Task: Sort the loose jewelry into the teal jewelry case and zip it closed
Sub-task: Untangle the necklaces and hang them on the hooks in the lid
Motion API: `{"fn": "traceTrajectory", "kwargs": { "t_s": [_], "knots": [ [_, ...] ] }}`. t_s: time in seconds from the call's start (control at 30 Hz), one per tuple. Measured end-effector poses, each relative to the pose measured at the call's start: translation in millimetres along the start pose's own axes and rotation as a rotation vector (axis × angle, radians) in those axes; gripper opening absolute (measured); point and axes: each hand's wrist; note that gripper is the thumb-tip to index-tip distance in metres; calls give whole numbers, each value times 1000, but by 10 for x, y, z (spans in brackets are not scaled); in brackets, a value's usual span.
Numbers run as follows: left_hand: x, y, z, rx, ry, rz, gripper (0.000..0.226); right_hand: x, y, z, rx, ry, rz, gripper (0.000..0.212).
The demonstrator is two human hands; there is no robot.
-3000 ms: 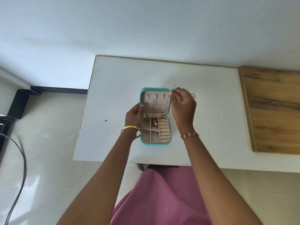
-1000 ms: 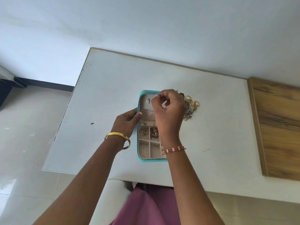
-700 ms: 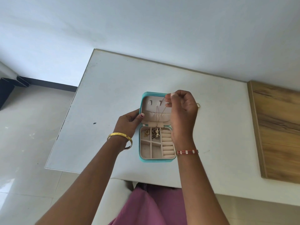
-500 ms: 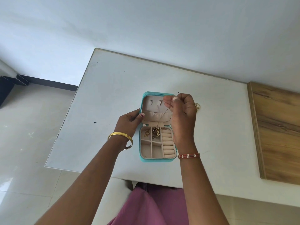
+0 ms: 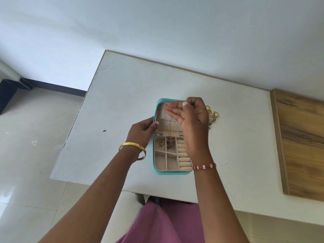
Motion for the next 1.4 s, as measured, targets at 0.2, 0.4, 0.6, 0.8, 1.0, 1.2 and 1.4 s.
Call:
{"fn": "traceTrajectory", "kwargs": {
  "t_s": [0.2, 0.4, 0.6, 0.8, 1.0, 1.2, 1.4],
  "knots": [
    [-2, 11, -7, -7, 0, 16, 33, 72, -151, -149, -228, 16, 88, 22],
    [35, 18, 23, -27, 5, 16, 33, 197, -300, -337, -421, 33, 141, 22],
    [44, 8, 28, -32, 5, 17, 34, 306, -444, -410, -492, 34, 161, 21],
    [38, 3, 22, -49, 13, 17, 34, 322, -587, -161, 242, 130, 249, 25],
    [30, -9, 4, -67, 41, 20, 34, 287, -565, 67, 811, 23, 26, 9],
    [29, -3, -4, -62, 52, 18, 35, 231, -429, 205, 1168, -106, -117, 13],
    [30, 0, -18, -61, 52, 28, 35, 200, -297, 292, 1342, -103, -119, 22]
  ]
}}
Point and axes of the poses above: each hand's wrist, its own x-axis away from the middle knuckle, its own y-axis out of the palm, z = x × y, and after that the axes turned 9 degrees about -y, right-handed
